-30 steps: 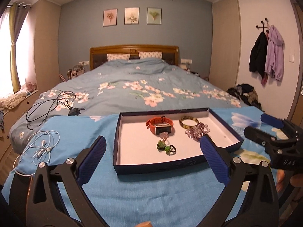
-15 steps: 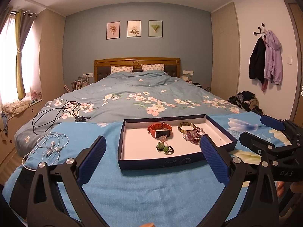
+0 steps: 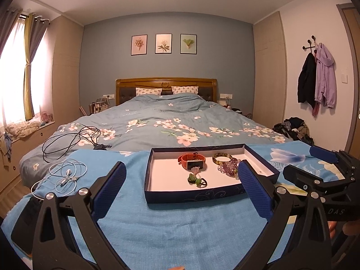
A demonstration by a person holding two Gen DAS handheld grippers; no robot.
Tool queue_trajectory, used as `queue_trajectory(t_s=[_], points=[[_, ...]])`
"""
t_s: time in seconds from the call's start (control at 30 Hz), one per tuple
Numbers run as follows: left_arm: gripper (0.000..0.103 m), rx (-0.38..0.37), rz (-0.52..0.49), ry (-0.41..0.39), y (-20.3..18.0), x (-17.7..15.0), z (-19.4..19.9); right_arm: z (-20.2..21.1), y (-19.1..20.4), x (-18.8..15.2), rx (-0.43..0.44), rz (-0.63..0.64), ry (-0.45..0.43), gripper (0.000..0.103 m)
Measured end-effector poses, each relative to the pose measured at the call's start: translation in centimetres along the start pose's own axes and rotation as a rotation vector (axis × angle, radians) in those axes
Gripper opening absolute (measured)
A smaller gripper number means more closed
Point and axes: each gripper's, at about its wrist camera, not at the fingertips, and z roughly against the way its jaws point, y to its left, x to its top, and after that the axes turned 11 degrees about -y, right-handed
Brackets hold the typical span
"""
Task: Organize jewelry
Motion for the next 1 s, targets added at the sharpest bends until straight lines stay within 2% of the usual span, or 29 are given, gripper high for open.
queue_trajectory(t_s=[1.0], points=[[0.098,0.025,0.003,-0.048,0.11,0.43,0.91,0.43,0.08,0.39,-0.012,-0.016,-0.03,0.096]])
